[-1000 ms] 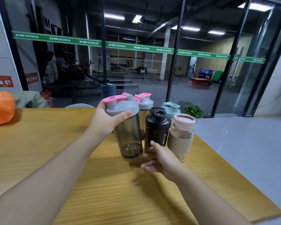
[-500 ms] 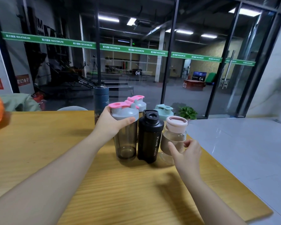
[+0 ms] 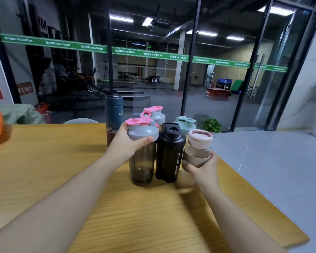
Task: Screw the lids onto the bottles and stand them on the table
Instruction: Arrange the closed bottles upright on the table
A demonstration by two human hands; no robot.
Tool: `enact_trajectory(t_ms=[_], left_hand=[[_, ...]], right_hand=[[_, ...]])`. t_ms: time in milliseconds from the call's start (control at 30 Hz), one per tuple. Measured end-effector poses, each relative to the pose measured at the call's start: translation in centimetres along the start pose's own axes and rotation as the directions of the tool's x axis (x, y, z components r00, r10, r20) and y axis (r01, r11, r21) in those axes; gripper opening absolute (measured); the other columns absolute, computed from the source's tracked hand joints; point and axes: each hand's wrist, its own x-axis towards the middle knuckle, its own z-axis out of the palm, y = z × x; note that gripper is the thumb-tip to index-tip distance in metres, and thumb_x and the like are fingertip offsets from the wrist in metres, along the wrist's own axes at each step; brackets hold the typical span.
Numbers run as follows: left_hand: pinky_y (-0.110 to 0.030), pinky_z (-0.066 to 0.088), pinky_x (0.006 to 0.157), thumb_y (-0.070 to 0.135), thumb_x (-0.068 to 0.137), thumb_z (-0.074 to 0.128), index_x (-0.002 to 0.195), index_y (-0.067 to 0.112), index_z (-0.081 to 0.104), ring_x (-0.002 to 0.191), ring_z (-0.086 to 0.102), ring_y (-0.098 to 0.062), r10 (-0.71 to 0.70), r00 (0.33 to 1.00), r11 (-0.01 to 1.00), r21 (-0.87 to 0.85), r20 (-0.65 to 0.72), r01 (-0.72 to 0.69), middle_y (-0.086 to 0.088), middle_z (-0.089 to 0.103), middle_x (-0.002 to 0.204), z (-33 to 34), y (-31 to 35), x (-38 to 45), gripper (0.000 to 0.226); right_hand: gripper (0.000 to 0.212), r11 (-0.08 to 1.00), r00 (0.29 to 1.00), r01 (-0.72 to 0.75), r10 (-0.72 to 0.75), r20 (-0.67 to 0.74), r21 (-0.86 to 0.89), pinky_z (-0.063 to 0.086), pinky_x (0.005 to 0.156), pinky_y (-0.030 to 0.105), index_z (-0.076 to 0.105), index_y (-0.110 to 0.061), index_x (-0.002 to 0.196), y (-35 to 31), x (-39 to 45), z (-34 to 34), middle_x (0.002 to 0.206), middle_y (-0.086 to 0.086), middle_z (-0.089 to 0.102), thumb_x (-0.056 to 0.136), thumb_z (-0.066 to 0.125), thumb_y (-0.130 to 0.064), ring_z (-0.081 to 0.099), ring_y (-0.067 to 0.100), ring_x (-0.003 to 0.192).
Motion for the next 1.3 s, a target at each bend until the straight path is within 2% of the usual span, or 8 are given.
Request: enact_trajectory(t_ms=[167,333,500,767,900,1000,1100,1300], left_hand=[[-0.035,0.032,0.11,0.049,0.053,0.08,0.15,0.021,0.008,0.135,0.034,-0.017,-0.095,0.995,0.995,0.033,-0.014,0.095,0.002,0.033,0.149,-0.3,-0.8,-1.3,0.124],[-0.015,0.042,0.086,0.021,0.073,0.08,0.114,0.022,0.045,0.1,0.049,-0.009,0.08,0.965,0.995,0.075,-0.25,-0.063,-0.004,0.048,0.118,-0.3,-2.1,-5.8,0.053],[-0.01,0.041,0.061,0.011,0.079,0.074,0.084,0.017,0.056,0.065,0.05,-0.001,0.096,0.994,0.994,-0.037,-0.059,-0.098,0.001,0.055,0.077,1.0,-1.4,-9.2,0.02],[-0.014,0.043,0.086,0.054,0.052,0.078,0.111,0.043,0.044,0.105,0.053,0.005,0.115,0.982,0.993,-0.044,0.153,-0.109,0.018,0.056,0.117,3.9,0.5,-10.9,0.069],[-0.014,0.042,0.088,0.047,0.046,0.086,0.121,0.047,0.033,0.11,0.051,0.009,0.083,0.994,0.993,-0.096,0.075,-0.075,0.026,0.052,0.119,3.2,0.7,-11.1,0.092],[-0.013,0.046,0.083,0.043,0.049,0.084,0.113,0.046,0.043,0.104,0.056,0.009,0.091,0.995,0.988,-0.13,0.031,-0.086,0.035,0.058,0.108,1.8,0.5,-11.2,0.076],[-0.007,0.045,0.074,0.029,0.054,0.081,0.109,0.045,0.045,0.097,0.057,0.013,0.08,0.997,0.986,-0.146,-0.021,-0.082,0.034,0.06,0.104,0.3,0.4,-11.4,0.068],[-0.012,0.045,0.072,0.031,0.055,0.08,0.118,0.043,0.042,0.096,0.056,0.012,0.025,0.988,0.99,-0.134,-0.15,-0.046,0.023,0.056,0.116,-2.6,-0.5,-11.3,0.074]], right_hand=[[0.071,0.999,1.0,0.03,-0.03,0.003,0.037,0.055,0.079,0.038,0.046,-0.018,0.117,0.3,-0.2,-0.7,0.108,-0.002,0.063,0.058,0.087,-0.019,0.065,0.013,0.094],[0.073,0.998,0.998,0.066,-0.066,0.001,0.024,0.047,0.068,0.019,0.041,-0.02,0.116,-0.2,-2.6,-2.4,0.107,-0.005,0.059,0.06,0.088,-0.014,0.06,0.002,0.091],[0.077,0.997,0.994,0.076,-0.076,0.075,0.002,0.043,0.066,0.012,0.033,-0.028,0.116,-1.0,-6.2,-3.6,0.107,-0.014,0.052,0.063,0.088,-0.019,0.055,-0.004,0.094],[0.079,0.989,0.93,0.099,-0.132,0.344,0.112,0.047,0.08,0.011,0.04,-0.037,0.116,-2.1,-10.8,-1.3,0.121,-0.012,0.057,0.051,0.084,-0.045,0.057,-0.01,0.102],[0.057,0.972,0.848,0.161,-0.226,0.479,0.173,0.042,0.093,0.011,0.046,-0.024,0.135,-3.0,-11.8,-0.7,0.131,-0.015,0.056,0.084,0.058,-0.047,0.051,-0.009,0.117],[0.036,0.982,0.9,0.111,-0.165,0.403,0.152,0.043,0.095,0.014,0.045,-0.026,0.129,-2.7,-10.2,-0.3,0.134,-0.009,0.053,0.096,0.055,-0.03,0.051,-0.013,0.111],[0.068,0.998,0.953,0.068,-0.065,0.297,0.003,0.038,0.106,0.032,0.032,-0.021,0.14,-2.0,-7.1,0.8,0.142,-0.002,0.042,0.085,0.071,-0.024,0.044,0.007,0.123],[0.095,0.998,0.965,0.05,-0.041,0.258,-0.029,0.033,0.1,0.023,0.02,-0.012,0.146,-2.5,-3.5,3.7,0.137,-0.001,0.039,0.074,0.081,-0.023,0.04,0.012,0.125]])
